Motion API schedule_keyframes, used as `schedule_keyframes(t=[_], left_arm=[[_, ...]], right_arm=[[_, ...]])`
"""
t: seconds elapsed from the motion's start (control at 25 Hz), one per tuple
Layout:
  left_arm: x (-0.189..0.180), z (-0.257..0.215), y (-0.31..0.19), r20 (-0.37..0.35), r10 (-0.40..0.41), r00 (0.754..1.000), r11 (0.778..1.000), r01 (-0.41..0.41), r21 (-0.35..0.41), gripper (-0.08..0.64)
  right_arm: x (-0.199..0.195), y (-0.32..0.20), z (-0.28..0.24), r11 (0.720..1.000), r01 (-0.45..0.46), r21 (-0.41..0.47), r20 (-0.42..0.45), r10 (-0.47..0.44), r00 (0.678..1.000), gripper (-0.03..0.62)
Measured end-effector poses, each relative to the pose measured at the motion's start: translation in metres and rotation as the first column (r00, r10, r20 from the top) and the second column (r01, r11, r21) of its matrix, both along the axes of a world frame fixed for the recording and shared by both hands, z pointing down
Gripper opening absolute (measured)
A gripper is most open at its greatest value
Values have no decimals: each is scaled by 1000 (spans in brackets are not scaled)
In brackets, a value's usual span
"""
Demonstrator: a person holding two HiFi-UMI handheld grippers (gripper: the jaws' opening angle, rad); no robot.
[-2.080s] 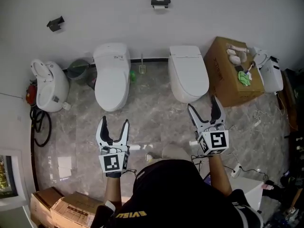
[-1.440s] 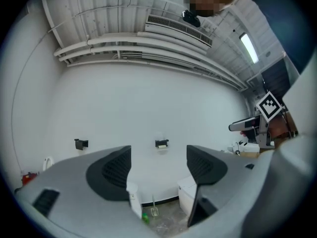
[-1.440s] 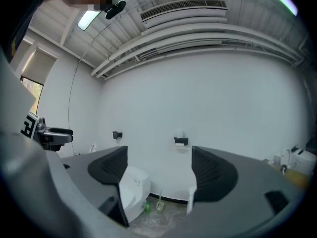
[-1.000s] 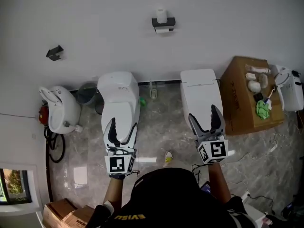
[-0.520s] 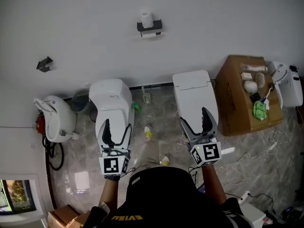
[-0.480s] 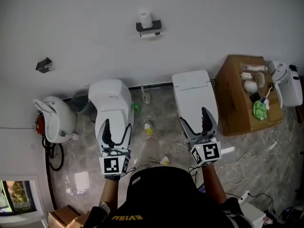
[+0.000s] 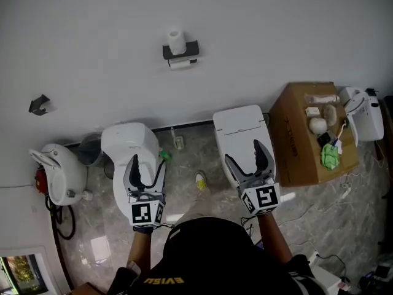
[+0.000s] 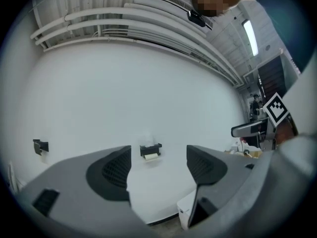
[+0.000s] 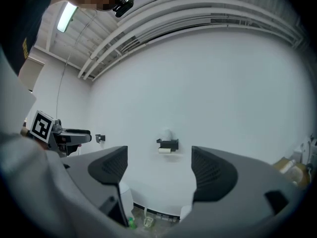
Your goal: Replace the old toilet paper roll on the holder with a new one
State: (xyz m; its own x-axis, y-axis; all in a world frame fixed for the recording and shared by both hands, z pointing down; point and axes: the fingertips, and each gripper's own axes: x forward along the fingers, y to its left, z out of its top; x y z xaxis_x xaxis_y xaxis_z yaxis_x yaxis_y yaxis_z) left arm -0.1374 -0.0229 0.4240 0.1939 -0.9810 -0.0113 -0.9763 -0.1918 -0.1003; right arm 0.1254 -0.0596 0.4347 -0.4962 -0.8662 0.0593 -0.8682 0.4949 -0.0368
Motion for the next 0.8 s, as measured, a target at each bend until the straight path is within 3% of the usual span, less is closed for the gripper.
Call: schedule_keyframes(t=[0.24, 0.4, 0.8], left_arm=[[-14, -11, -108, -50, 19, 999, 999, -17, 30, 359], [-10, -9, -170, -36, 53, 998, 998, -51, 30, 359], [-11, -6, -251, -52, 15, 999, 1000, -14, 9, 359]], right_arm=[[-28, -105, -8, 1000, 20, -2, -42, -20, 999, 402], [-34, -158, -16, 1000, 20, 6, -65, -19, 998, 402], [-62, -251, 7, 993, 113, -15, -142, -114, 983, 402]])
